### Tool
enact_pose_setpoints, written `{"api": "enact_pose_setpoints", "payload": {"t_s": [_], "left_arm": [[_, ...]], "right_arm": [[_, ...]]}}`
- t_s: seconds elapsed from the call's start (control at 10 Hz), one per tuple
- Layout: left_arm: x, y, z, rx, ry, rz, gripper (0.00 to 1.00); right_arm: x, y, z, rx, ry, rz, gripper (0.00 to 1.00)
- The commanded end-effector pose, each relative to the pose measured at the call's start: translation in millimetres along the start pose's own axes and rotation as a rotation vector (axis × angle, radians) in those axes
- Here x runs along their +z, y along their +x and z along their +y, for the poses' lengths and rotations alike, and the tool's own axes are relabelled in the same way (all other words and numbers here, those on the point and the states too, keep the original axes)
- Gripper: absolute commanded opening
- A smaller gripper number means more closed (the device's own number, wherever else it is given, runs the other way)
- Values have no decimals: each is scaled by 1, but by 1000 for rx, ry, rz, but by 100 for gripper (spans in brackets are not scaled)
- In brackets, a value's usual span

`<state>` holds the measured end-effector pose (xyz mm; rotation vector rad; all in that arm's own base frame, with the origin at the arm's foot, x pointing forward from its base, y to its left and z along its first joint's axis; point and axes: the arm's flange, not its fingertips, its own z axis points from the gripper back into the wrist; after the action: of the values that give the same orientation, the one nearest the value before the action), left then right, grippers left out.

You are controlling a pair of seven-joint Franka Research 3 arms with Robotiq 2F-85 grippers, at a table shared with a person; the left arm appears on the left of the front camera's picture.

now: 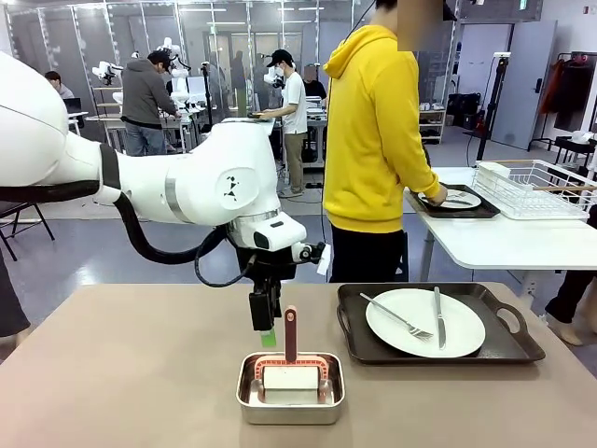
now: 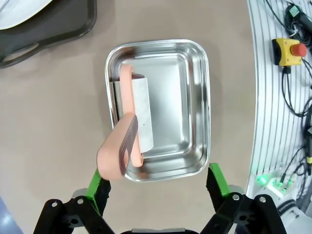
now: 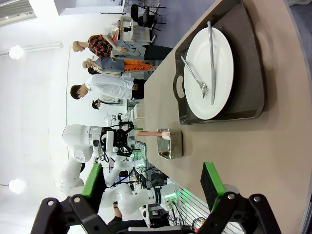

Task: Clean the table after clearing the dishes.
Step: When the left (or right) Handle tray is removed, use the left hand (or right hand) to clean the left (or right) side of the table with the Lint Roller.

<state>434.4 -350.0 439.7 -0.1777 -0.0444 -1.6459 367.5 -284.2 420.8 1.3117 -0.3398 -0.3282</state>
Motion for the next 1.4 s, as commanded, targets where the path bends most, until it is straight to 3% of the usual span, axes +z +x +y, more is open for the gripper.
{"api": "enact_pose_setpoints", "payload": {"t_s": [0.0, 1.0, 1.3], "left_arm": [[-6, 8, 2, 27, 46, 10, 100], [-28, 32, 19, 33, 10, 81, 100], [-29, 33, 20, 38, 3, 96, 76]], "right_arm": [[1, -2, 2, 4, 2, -3, 100], [1, -2, 2, 4, 2, -3, 100], [1, -2, 2, 4, 2, -3, 100]]}}
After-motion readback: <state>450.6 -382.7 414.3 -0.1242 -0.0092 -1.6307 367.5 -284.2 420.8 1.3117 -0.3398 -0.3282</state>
